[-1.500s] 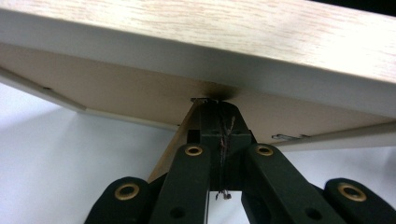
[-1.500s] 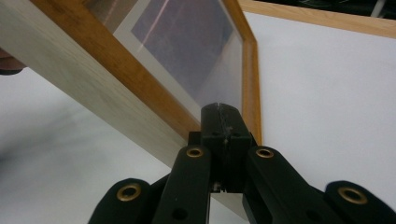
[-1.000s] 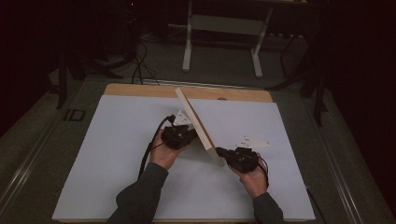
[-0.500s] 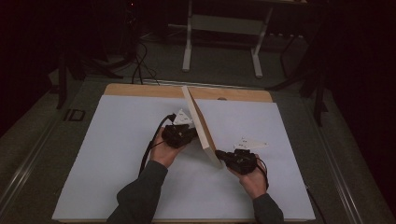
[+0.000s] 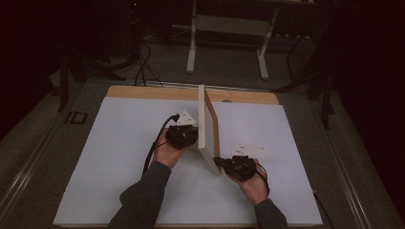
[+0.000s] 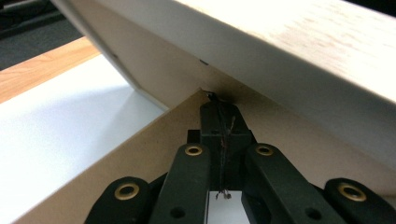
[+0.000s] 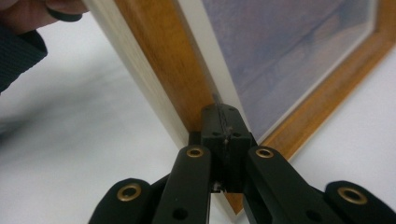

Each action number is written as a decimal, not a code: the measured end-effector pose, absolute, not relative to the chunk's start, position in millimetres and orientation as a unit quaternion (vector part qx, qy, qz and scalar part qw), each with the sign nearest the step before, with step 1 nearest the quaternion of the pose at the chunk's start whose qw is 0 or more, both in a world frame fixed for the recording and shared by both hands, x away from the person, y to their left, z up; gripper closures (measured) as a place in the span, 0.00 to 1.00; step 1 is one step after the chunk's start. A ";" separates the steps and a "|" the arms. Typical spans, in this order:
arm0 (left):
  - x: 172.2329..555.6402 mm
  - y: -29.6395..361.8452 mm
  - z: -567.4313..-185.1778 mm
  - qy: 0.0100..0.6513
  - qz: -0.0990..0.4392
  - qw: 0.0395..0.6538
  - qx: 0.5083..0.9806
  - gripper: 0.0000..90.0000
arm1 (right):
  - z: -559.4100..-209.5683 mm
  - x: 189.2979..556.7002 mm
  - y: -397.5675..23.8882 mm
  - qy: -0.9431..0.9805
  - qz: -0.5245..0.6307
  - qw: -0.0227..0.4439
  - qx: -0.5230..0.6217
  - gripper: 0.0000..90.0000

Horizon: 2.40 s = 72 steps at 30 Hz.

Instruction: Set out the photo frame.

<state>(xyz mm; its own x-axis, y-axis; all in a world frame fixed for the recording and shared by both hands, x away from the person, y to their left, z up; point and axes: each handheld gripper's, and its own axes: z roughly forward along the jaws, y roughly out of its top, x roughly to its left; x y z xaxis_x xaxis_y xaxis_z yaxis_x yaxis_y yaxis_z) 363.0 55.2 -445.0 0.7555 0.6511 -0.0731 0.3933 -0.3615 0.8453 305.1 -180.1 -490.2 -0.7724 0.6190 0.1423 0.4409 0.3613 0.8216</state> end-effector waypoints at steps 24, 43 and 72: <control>375.4 72.1 -451.4 0.319 0.117 0.480 0.809 1.00 | -500.7 297.7 -151.5 0.833 0.455 0.084 0.304 1.00; 367.3 97.4 -454.1 0.358 0.087 0.474 0.799 0.66 | -503.2 294.2 -156.5 0.846 0.442 0.091 0.283 0.93; 323.4 127.4 -458.9 0.363 0.071 0.458 0.808 0.48 | -490.6 304.0 -192.9 0.830 0.439 0.124 0.320 0.69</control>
<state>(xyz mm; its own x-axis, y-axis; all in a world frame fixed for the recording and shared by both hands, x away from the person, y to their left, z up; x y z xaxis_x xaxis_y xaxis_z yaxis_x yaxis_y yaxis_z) 323.4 127.4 -458.9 0.7264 0.6522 -0.2169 0.5212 -0.3171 0.7923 304.0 -192.9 -490.6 -0.7638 0.6411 0.0748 0.4225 0.4090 0.8089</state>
